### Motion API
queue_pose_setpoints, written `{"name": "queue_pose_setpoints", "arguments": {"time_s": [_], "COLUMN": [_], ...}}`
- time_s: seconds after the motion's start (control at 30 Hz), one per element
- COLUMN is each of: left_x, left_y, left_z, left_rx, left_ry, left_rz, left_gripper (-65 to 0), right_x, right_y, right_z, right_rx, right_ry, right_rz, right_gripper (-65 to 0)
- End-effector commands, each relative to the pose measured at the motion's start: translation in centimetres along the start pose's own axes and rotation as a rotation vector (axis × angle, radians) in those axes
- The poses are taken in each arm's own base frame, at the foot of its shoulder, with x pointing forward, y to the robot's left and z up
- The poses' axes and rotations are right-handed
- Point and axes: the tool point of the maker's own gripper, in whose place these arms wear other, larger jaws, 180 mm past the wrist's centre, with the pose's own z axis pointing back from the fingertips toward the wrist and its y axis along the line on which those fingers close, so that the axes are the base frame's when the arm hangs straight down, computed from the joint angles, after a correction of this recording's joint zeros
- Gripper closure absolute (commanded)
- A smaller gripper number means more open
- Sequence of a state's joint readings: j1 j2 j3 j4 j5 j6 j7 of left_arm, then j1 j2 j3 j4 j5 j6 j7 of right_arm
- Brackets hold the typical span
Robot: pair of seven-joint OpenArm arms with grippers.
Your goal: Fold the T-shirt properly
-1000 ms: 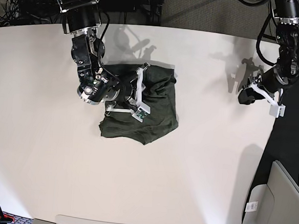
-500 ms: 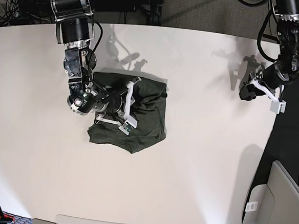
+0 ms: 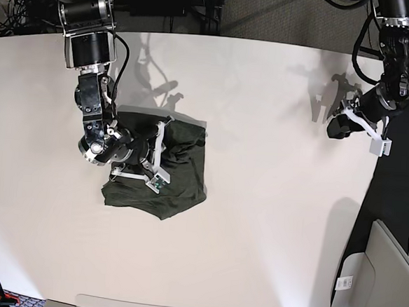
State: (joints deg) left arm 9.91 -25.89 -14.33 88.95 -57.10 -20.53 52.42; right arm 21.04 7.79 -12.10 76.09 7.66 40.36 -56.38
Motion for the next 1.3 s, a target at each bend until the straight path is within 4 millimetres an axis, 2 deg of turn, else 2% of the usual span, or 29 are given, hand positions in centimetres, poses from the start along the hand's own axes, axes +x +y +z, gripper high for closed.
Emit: {"name": "queue_pose_setpoints", "arguments": {"time_s": [0.0,0.1,0.17,0.3,0.37,0.43,0.57,0.63,0.8,0.93,1.03,1.27], "left_x": [1.9,1.9,1.9,1.8,1.4,1.2,0.3,0.3,-0.8,-1.6,-2.7,-5.1], "left_y": [-0.3,-0.3,-0.3,-0.2,-0.1,-0.3,-0.7,-0.2,1.4,1.7,1.9,0.6], "left_z": [0.6,0.6,0.6,0.6,0.7,0.7,1.3,2.2,4.5,7.1,8.8,10.8], "left_rx": [-0.006,-0.006,-0.006,-0.005,-0.003,-0.006,-0.005,0.014,0.072,0.119,0.150,0.164], "left_ry": [-0.046,-0.046,-0.046,-0.046,-0.038,-0.036,-0.025,-0.037,-0.048,-0.069,-0.055,-0.017], "left_rz": [-0.029,-0.029,-0.029,-0.028,-0.024,-0.026,-0.039,-0.035,-0.008,-0.010,-0.018,-0.024], "left_gripper": [-10.5,-10.5,-10.5,-10.5,-10.5,-10.5,-10.5,-10.5,-10.5,-10.5,-10.5,-10.5], "right_x": [0.1,0.7,1.8,4.7,5.8,5.7,4.3,3.1,0.1,-2.9,-4.5,-8.4], "right_y": [-1.7,-1.5,-0.9,1.8,4.0,5.0,7.4,8.6,10.2,12.8,15.1,15.3], "right_z": [0.7,0.9,1.6,3.9,4.6,5.0,5.9,6.7,8.9,9.1,9.1,11.1], "right_rx": [-0.050,-0.051,-0.057,-0.030,-0.014,-0.008,0.008,0.011,-0.006,0.041,0.112,0.182], "right_ry": [0.029,0.013,-0.028,-0.159,-0.184,-0.174,-0.173,-0.179,-0.176,-0.122,-0.108,-0.118], "right_rz": [0.017,0.021,0.043,0.071,0.089,0.086,0.078,0.063,-0.004,-0.043,-0.092,-0.284], "right_gripper": [-9.3,-9.3,-9.3,-9.3,-9.3,-9.3,-9.3,-9.3,-9.3,-9.3,-9.2,-9.2]}}
